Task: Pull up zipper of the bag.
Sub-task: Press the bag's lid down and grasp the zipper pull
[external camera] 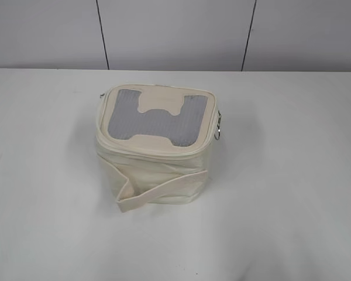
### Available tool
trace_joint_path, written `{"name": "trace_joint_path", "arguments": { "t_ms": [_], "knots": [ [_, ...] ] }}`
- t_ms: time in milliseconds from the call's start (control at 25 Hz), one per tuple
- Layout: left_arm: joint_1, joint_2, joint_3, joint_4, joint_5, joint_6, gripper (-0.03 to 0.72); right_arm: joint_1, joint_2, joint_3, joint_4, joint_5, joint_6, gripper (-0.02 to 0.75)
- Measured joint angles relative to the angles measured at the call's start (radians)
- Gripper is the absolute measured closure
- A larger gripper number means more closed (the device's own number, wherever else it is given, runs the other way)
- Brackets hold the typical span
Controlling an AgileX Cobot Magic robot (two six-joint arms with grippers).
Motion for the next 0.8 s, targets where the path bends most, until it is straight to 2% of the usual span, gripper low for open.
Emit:
{"name": "trace_joint_path", "arguments": {
  "t_ms": [800],
  "knots": [
    [0.000, 0.000, 0.000, 0.000, 0.000, 0.000, 0.460, 0.000, 0.000, 0.000, 0.002, 0.000, 0.000, 0.346]
  ]
}}
